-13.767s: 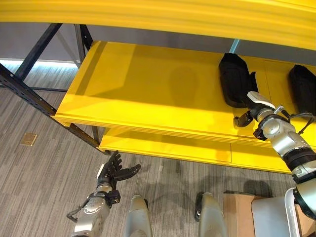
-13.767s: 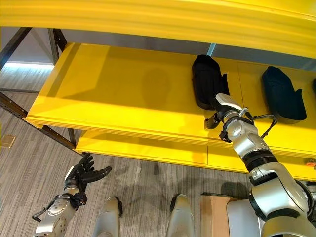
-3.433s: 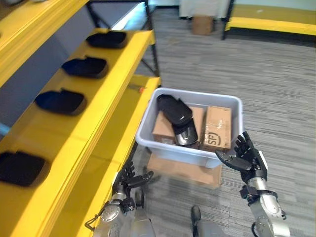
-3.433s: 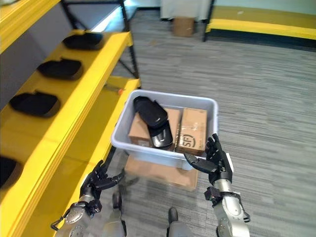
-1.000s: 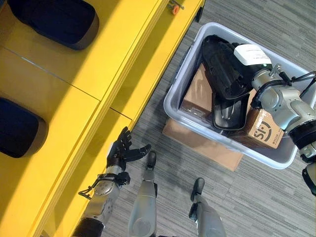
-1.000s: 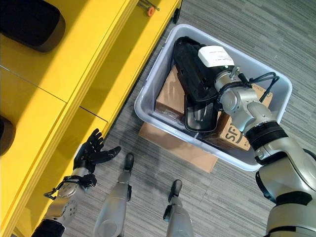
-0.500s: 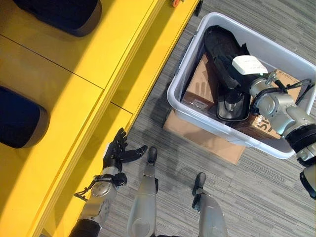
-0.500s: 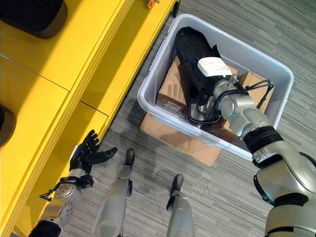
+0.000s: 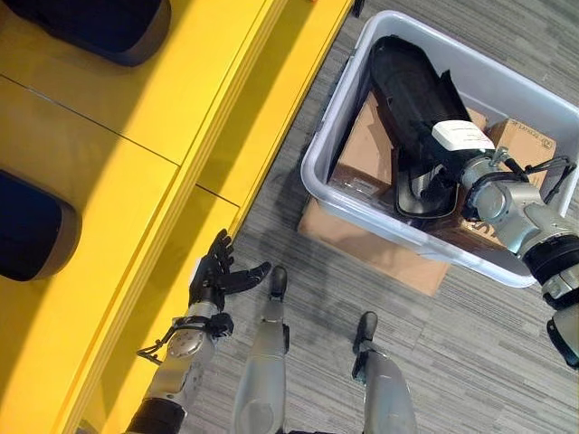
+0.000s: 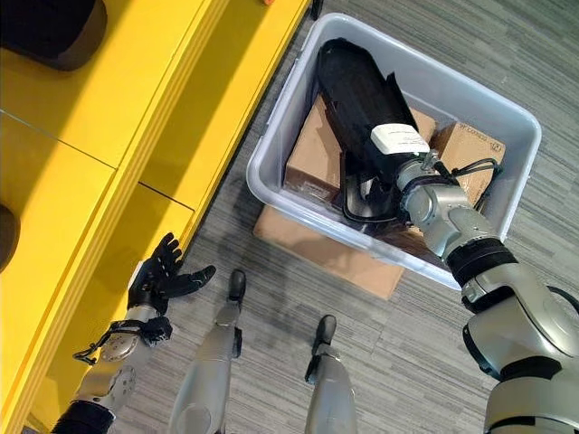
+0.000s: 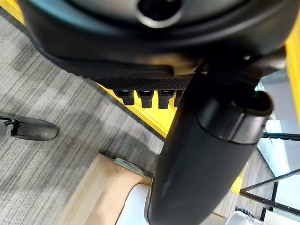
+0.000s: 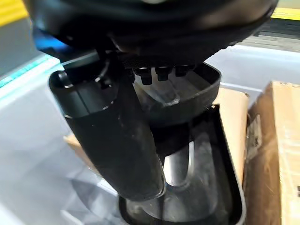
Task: Move parts from the plastic box to the shelf.
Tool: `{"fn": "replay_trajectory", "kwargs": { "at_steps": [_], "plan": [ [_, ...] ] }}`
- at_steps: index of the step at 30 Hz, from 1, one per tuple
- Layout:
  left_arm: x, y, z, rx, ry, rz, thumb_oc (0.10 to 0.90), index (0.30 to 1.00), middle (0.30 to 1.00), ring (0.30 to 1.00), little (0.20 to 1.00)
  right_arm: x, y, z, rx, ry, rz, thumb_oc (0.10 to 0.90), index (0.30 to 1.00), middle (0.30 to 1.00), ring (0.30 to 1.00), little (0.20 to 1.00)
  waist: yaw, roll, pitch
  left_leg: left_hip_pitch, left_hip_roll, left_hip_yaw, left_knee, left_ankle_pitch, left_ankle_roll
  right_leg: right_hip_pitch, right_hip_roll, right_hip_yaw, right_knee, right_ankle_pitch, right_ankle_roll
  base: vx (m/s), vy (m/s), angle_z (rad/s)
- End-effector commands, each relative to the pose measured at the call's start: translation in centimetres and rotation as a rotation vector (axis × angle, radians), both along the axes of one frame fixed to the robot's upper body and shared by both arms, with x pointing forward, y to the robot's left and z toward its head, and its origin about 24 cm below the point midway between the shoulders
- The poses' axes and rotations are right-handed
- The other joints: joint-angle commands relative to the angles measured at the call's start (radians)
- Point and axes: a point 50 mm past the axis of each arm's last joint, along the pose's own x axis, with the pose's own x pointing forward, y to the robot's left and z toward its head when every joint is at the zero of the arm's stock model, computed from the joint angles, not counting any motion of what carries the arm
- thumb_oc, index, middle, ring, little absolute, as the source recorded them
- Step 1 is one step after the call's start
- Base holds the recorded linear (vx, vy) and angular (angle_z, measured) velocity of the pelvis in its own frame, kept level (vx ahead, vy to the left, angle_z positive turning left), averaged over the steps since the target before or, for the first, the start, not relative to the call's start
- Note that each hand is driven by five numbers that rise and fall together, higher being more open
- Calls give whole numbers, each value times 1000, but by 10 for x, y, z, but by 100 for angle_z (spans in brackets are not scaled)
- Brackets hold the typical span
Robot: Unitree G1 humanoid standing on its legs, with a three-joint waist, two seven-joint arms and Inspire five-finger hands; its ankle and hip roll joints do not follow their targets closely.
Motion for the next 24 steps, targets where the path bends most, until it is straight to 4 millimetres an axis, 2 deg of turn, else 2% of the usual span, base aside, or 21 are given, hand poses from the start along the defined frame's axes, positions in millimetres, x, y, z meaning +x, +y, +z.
{"fn": "replay_trajectory", "kwargs": {
  "at_steps": [1,7,14,21,24],
  "plan": [
    [5,3,32,21,-173,-19,900,1000,1000,1000,1000,-5,-12,69,-92,-219,-26,900,1000,1000,1000,1000,-2,2,-10,-35,85,-28,127,-114,-33,66,-11,15,40,-52,-30,0,0,0],
    [4,6,34,23,-181,-8,900,1000,1000,1000,1000,-9,-27,86,-166,-259,-92,900,1000,1000,1000,1000,2,7,-4,-56,77,-28,130,-120,-33,54,-15,14,39,-53,-28,1,-2,1],
    [4,4,37,22,-194,-15,900,1000,1000,1000,1000,-12,-36,94,-212,-282,-127,900,1000,1000,1000,1000,6,15,4,-87,67,-33,136,-121,-31,33,-15,10,41,-52,-27,1,-2,1],
    [4,3,40,22,-210,-20,900,1000,1000,1000,1000,-19,-56,105,-317,-292,-207,900,1000,1000,1000,1000,13,31,9,-145,50,-42,150,-124,-28,-5,-17,5,50,-52,-25,2,-1,1],
    [3,3,42,17,-220,-19,900,1000,1000,1000,1000,-24,-64,113,-310,-314,-233,900,1000,1000,1000,1000,15,36,12,-162,46,-47,152,-124,-27,-15,-18,2,52,-55,-24,13,-10,7]
  ]
}}
